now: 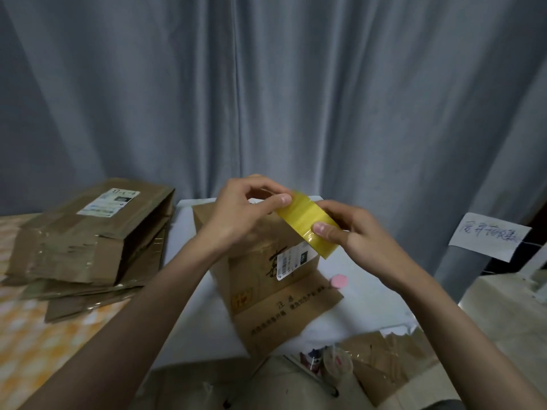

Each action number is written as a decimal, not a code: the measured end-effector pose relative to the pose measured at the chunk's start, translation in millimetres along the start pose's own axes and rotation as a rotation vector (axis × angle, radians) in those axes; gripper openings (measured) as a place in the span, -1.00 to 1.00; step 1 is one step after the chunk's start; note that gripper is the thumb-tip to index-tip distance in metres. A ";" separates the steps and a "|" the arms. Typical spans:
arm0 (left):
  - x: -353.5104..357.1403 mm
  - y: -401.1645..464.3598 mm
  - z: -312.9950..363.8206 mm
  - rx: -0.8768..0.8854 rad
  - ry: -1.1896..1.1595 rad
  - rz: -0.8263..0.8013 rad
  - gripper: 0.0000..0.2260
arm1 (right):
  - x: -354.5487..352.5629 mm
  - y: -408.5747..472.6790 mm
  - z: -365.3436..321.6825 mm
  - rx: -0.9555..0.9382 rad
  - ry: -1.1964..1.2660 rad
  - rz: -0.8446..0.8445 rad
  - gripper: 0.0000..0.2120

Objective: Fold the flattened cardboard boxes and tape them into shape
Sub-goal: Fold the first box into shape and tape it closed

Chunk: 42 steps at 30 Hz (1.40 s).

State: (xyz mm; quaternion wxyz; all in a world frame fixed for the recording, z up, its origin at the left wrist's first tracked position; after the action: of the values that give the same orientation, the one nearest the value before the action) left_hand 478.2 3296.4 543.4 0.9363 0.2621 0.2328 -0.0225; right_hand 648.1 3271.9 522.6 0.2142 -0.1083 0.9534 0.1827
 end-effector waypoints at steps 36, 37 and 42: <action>-97.1 58.6 -214.6 -0.455 0.349 0.020 -0.88 | 118.5 -12.4 63.3 0.317 0.330 0.010 -0.80; -95.7 58.6 -217.8 -0.457 0.358 0.012 -0.86 | 118.7 -11.8 62.0 0.317 0.319 0.013 -0.78; -91.6 51.0 -242.9 -0.506 0.347 0.013 -0.80 | 125.6 -10.6 67.2 0.331 0.319 -0.008 -0.80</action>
State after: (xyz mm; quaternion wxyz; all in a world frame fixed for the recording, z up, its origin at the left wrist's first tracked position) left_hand 302.0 3454.7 425.7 0.9181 0.0220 0.3859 0.0873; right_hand 564.8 3272.7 406.5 0.0763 -0.1028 0.9918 0.0036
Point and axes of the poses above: each hand's wrist, its own y-axis towards the middle knuckle, its own x-axis out of the palm, z = x × y, the point moved 9 cm from there along y, towards the middle knuckle, and after that the axes turned 8 degrees about y, right-handed, at the moved point
